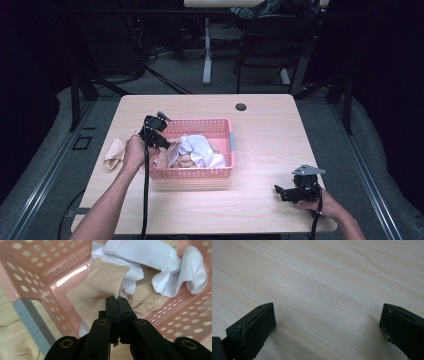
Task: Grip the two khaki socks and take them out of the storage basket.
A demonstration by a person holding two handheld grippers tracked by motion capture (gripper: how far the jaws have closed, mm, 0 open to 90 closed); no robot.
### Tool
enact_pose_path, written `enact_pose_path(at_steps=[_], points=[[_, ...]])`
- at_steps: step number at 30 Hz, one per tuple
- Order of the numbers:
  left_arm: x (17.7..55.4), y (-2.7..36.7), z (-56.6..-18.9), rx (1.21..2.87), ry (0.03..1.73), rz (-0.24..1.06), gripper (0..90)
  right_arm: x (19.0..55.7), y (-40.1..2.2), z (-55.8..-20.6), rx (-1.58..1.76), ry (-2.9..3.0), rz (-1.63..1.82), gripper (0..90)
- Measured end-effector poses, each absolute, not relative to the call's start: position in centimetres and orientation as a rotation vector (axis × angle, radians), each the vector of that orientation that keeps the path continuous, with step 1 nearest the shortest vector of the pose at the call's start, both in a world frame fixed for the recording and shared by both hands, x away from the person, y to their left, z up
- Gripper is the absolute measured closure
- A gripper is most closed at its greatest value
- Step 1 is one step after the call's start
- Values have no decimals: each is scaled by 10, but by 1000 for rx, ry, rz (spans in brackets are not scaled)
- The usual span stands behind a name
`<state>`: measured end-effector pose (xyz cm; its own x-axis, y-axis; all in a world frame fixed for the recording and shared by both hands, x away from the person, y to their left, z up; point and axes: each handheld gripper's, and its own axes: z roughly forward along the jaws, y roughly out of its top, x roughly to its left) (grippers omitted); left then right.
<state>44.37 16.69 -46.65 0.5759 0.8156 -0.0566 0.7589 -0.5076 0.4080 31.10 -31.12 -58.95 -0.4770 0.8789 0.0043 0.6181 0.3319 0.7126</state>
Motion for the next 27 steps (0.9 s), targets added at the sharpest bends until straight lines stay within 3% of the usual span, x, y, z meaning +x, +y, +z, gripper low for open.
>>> enact_pose_path(at_steps=[14,27], points=[[433,175,-423,2382,1203,335,888,311,-311,-590,1323,2219,933,0],[431,178,-404,2347,1166,323,888,311,-311,-590,1324,2218,934,0]])
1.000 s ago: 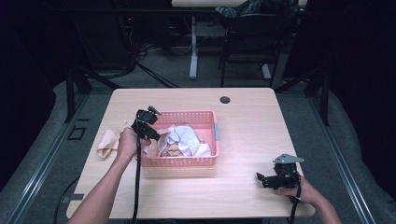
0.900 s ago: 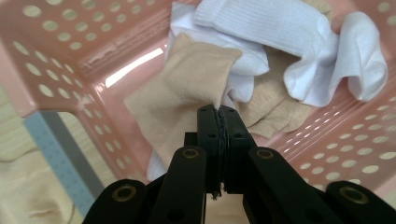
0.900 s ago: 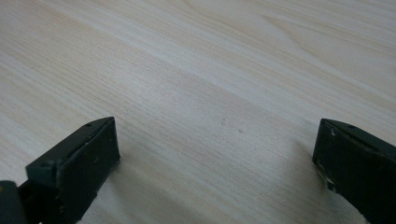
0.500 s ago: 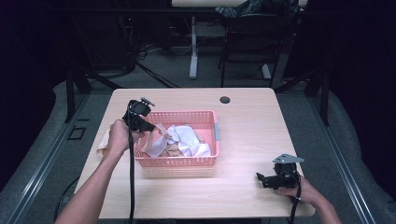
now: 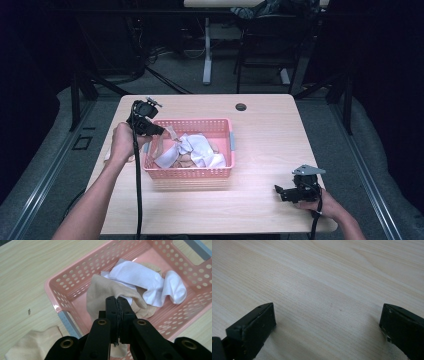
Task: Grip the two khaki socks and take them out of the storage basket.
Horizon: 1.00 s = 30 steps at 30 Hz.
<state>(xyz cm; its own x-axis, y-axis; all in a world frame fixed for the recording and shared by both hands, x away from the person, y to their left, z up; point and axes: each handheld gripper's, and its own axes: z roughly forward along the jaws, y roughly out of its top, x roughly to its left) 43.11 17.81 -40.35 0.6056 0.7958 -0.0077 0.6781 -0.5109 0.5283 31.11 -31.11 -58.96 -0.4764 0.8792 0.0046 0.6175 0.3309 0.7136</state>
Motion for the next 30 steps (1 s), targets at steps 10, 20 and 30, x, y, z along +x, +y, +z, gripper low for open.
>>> enact_pose_path(at_steps=[10,20,30], points=[[427,182,-391,2342,1151,349,888,311,-311,-590,1326,2220,935,0],[423,199,-372,2311,1160,388,888,311,-311,-590,1323,2218,929,0],[416,238,-364,2220,1232,410,888,311,-311,-590,1323,2219,933,0]])
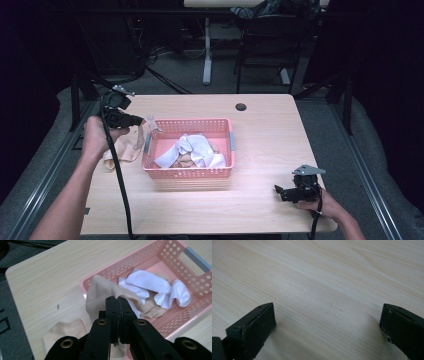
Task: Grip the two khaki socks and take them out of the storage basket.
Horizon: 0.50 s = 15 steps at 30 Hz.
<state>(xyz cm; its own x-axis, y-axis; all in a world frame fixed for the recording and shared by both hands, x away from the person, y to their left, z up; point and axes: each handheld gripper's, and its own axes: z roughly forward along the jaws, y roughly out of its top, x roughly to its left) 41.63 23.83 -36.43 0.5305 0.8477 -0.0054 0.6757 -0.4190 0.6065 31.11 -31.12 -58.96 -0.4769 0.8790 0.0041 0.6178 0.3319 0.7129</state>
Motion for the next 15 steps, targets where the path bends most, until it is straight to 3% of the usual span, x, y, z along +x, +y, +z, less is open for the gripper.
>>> enact_pose_path(at_steps=[11,15], points=[[408,277,-366,2178,1318,437,888,311,-311,-589,1328,2214,930,0],[404,289,-367,2158,1360,528,888,311,-311,-589,1329,2214,930,0]])
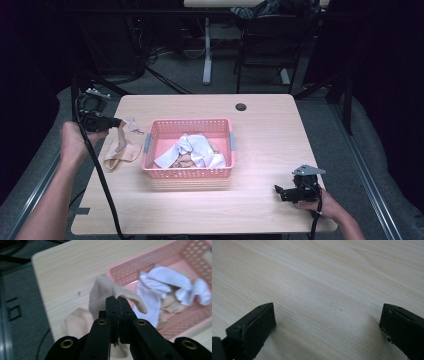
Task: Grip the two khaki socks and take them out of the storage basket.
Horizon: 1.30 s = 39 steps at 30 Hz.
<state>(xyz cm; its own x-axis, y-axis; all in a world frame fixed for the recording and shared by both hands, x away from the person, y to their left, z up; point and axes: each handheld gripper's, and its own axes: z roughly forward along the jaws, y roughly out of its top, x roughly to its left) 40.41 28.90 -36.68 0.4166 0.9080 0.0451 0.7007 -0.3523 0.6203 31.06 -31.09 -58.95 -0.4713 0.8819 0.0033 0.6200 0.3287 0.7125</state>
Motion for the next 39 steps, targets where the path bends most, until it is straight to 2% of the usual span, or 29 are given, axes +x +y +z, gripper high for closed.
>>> enact_pose_path(at_steps=[5,17,39], points=[[403,304,-371,2136,1418,544,888,311,-311,-589,1329,2214,929,0],[406,327,-400,2120,1509,484,888,311,-311,-589,1327,2218,926,0],[411,324,-495,2158,1584,194,863,311,-311,-589,1327,2218,926,0]])
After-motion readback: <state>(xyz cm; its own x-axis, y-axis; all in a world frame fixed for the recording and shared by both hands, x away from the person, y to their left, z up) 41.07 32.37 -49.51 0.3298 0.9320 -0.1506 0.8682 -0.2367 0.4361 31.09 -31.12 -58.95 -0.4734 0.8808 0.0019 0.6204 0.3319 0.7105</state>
